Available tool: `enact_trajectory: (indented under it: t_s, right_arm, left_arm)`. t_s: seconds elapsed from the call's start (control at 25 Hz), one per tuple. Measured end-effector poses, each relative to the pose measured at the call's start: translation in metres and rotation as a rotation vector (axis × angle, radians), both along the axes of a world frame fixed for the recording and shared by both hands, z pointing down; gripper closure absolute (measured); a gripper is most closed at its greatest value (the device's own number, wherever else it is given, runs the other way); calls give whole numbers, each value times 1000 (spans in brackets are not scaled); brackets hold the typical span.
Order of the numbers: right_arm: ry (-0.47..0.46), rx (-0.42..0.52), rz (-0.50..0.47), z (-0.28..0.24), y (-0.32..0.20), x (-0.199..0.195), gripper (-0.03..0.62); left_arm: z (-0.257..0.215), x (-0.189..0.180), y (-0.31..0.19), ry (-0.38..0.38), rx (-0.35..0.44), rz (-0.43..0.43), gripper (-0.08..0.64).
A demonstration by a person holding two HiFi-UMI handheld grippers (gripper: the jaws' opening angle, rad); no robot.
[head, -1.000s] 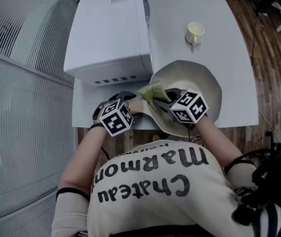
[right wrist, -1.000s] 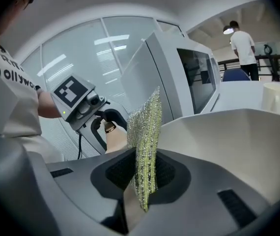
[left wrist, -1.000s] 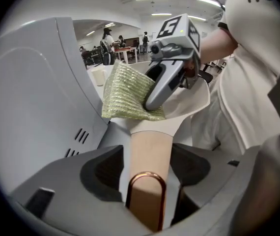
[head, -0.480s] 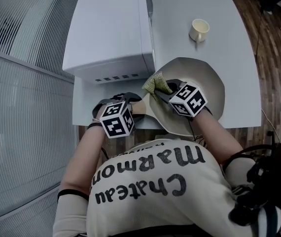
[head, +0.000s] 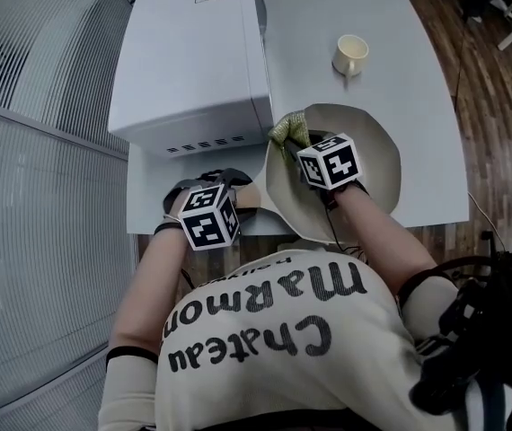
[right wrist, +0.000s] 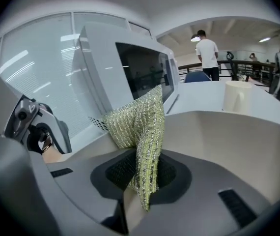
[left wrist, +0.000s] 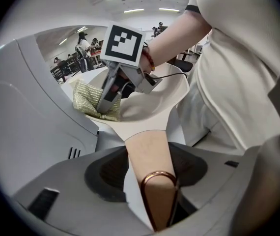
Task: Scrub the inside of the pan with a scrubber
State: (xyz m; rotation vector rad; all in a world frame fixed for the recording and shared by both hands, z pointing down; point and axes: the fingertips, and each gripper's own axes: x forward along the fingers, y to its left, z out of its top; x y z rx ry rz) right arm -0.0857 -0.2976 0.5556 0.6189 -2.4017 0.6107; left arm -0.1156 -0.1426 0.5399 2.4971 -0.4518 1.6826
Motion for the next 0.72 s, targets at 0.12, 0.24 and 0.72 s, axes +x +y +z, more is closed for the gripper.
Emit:
enact_trajectory:
  t_s: [0.12, 0.24, 0.72]
  right_arm:
    - [-3, -32, 79, 2, -10, 7, 538]
    - [-9, -44, 180, 5, -23, 16, 538]
    - [-2, -164, 572, 20, -64, 79, 538]
  left_arm:
    - [-1, 0, 0, -4, 6, 5, 311]
    - [0, 0, 0, -7, 11, 10, 311]
    - [1, 1, 1, -6, 15, 7, 311]
